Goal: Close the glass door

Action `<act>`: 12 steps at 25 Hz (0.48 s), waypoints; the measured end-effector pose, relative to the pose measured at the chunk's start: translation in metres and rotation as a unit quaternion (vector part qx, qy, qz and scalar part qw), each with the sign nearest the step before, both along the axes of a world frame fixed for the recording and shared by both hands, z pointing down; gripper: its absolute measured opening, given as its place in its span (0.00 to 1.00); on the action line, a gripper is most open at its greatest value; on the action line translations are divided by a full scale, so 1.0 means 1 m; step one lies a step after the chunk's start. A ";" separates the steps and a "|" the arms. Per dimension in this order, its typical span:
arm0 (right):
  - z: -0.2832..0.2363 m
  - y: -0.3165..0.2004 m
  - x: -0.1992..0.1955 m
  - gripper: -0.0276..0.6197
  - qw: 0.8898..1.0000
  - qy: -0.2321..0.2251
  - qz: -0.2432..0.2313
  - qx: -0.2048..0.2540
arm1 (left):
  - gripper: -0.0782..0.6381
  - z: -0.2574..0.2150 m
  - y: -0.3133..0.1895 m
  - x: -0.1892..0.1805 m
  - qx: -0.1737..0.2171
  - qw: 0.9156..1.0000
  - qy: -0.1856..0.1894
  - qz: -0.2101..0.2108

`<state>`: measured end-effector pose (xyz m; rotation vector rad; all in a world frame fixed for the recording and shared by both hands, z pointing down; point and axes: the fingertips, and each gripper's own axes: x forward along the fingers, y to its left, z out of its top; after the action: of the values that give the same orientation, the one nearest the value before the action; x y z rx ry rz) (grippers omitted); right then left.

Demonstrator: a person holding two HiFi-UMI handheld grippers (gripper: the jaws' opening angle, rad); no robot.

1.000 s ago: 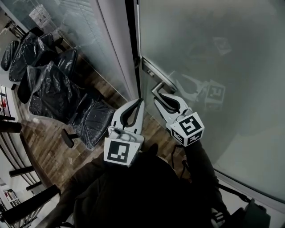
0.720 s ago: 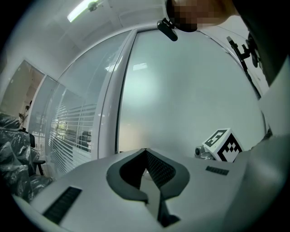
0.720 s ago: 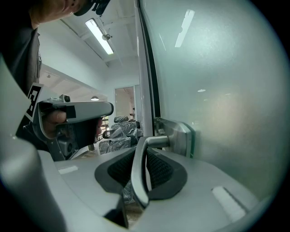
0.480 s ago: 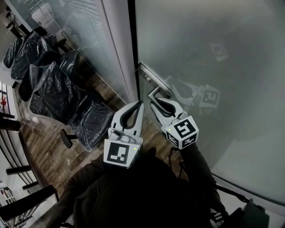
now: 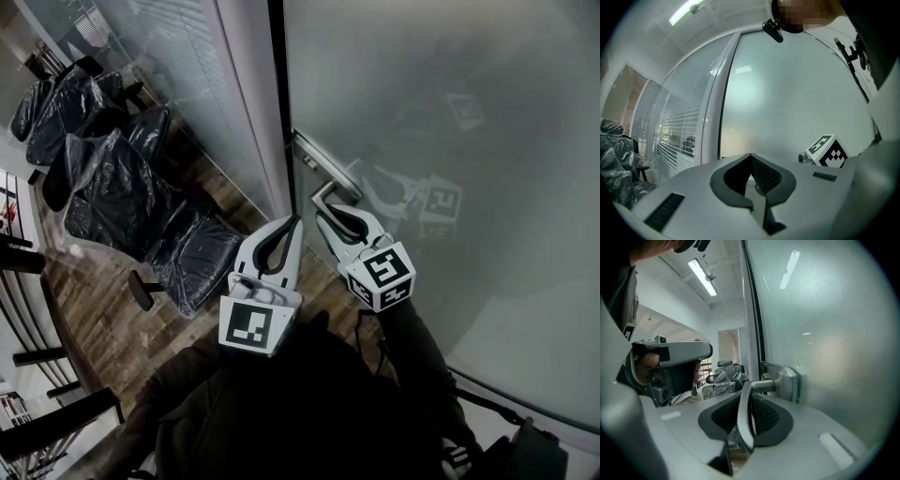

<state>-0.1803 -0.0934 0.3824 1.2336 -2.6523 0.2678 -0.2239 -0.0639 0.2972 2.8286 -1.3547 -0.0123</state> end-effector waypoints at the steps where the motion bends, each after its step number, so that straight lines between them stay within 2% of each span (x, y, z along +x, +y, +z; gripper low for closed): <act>1: 0.000 0.000 0.000 0.14 1.000 -0.001 0.000 -0.001 | 0.10 0.000 0.001 0.000 0.001 1.000 0.000 0.000; 12: 0.002 -0.001 0.001 0.14 1.000 0.001 0.003 -0.004 | 0.10 0.001 0.004 -0.002 -0.001 1.000 -0.001 -0.003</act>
<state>-0.1795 -0.0941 0.3840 1.2399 -2.6424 0.2773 -0.2256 -0.0604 0.2979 2.8234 -1.3636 -0.0072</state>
